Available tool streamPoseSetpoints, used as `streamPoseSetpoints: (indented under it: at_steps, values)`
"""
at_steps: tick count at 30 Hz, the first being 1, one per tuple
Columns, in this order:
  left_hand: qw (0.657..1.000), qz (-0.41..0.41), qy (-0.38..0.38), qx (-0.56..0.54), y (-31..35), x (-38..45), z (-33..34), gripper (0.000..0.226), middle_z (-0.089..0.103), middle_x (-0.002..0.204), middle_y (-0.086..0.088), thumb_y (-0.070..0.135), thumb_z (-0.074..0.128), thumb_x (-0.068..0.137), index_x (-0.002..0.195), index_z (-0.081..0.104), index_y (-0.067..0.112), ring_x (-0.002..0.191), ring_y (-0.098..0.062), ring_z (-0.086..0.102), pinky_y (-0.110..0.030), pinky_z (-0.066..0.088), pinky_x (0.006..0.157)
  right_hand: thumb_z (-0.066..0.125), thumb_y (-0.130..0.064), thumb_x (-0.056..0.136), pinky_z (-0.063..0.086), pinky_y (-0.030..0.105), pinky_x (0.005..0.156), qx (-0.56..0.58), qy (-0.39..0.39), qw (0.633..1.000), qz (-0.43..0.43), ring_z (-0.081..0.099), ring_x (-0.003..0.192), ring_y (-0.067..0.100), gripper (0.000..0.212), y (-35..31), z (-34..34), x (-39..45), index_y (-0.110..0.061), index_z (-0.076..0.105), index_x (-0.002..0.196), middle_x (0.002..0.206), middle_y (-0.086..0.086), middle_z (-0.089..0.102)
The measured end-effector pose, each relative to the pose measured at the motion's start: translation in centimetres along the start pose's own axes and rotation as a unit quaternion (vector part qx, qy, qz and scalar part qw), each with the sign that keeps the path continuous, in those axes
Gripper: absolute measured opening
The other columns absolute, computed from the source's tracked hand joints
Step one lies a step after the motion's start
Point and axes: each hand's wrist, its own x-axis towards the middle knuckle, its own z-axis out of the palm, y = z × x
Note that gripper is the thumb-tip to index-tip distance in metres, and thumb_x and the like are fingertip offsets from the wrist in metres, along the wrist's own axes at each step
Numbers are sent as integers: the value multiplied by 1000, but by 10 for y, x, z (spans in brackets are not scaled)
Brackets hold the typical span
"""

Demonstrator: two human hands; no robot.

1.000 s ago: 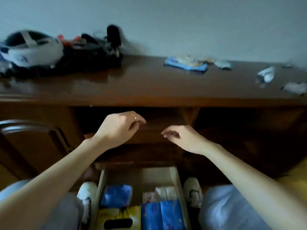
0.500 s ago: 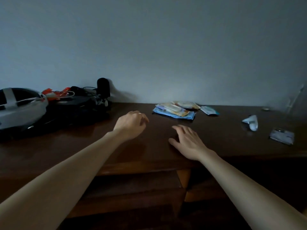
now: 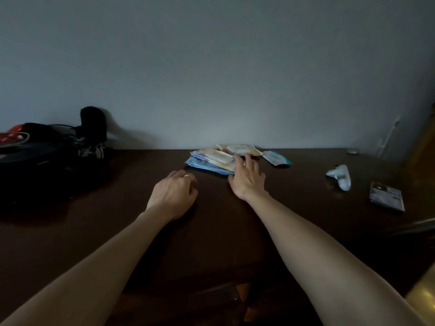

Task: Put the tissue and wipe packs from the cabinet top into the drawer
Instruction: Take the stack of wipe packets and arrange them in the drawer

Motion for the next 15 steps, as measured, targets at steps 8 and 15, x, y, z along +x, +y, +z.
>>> streamPoseSetpoints:
  at_steps: [8,15]
  values:
    - [1000,-17,24,5,-1,2,5,42,58,126,-2,32,56,92,132,55,23,116,-23,54,-39,49,85,49,-7,102,48,38,71,-169,53,981,-80,67,106,33,33,-18,0,11,-14,59,133,116,14,70]
    - [969,-147,138,-142,11,-22,-20,69,29,152,-8,47,63,90,147,34,20,133,-29,42,-47,51,93,54,-26,103,47,35,60,-65,122,975,-176,71,86,29,19,-33,-15,-87,-21,62,119,98,7,72]
